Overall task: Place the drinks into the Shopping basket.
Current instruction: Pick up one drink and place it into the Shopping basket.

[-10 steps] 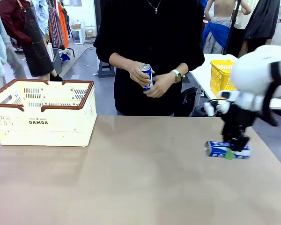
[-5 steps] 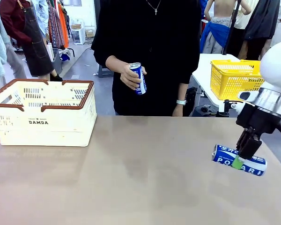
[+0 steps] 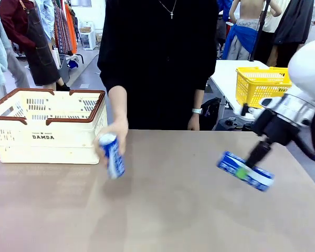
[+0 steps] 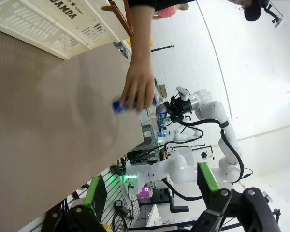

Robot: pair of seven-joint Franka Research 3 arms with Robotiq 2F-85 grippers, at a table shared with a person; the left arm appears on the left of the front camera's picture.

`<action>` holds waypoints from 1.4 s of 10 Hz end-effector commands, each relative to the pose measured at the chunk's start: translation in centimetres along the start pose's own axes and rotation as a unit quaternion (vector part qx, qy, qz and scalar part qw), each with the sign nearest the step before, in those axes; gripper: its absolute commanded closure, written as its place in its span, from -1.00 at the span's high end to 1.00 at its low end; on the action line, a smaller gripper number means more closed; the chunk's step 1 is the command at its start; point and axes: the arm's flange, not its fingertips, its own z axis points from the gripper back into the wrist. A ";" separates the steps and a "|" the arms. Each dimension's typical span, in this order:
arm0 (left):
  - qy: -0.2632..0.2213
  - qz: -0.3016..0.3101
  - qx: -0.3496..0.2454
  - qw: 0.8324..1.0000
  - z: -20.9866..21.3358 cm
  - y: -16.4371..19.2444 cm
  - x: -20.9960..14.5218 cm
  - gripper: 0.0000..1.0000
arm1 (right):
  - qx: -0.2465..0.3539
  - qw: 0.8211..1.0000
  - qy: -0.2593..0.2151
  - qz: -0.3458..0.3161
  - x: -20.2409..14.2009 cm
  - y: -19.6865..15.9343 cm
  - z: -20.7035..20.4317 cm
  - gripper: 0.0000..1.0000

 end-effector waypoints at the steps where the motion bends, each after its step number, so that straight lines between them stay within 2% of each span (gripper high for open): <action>1: -0.006 -0.011 -0.009 1.000 0.0 -0.2 0.0 1.00 | 0.002 0.993 -0.101 -0.053 6.6 5.4 -5.6 -1.00; 3: -0.006 -0.011 -0.009 1.000 0.0 -0.2 0.0 1.00 | 0.004 0.990 -0.121 -0.074 10.9 8.1 -9.2 -1.00; 4: -0.006 -0.011 -0.009 1.000 0.0 -0.2 0.0 1.00 | 0.010 0.986 -0.137 -0.099 10.7 8.1 -8.8 -1.00; 6: -0.006 -0.011 -0.009 1.000 0.0 -0.2 0.0 1.00 | -0.026 0.976 -0.148 -0.160 4.1 5.1 -2.9 -1.00; 8: -0.006 -0.011 -0.009 1.000 0.0 -0.2 0.0 1.00 | -0.059 0.957 -0.153 -0.238 -3.3 2.7 1.3 -1.00; 10: -0.006 -0.011 -0.009 1.000 0.0 -0.2 0.0 1.00 | -0.049 0.926 -0.187 -0.325 -10.2 0.3 3.7 -1.00; 12: -0.006 -0.011 -0.009 1.000 0.0 -0.2 0.0 1.00 | -0.042 0.897 -0.209 -0.387 -14.0 -1.3 4.3 -1.00; 13: -0.006 -0.011 -0.009 1.000 0.0 -0.2 0.0 1.00 | -0.029 0.892 -0.214 -0.396 -15.2 -2.1 4.1 -1.00; 14: -0.006 -0.011 -0.009 1.000 0.0 -0.2 0.0 1.00 | -0.028 0.893 -0.210 -0.396 -14.9 -2.2 3.6 -1.00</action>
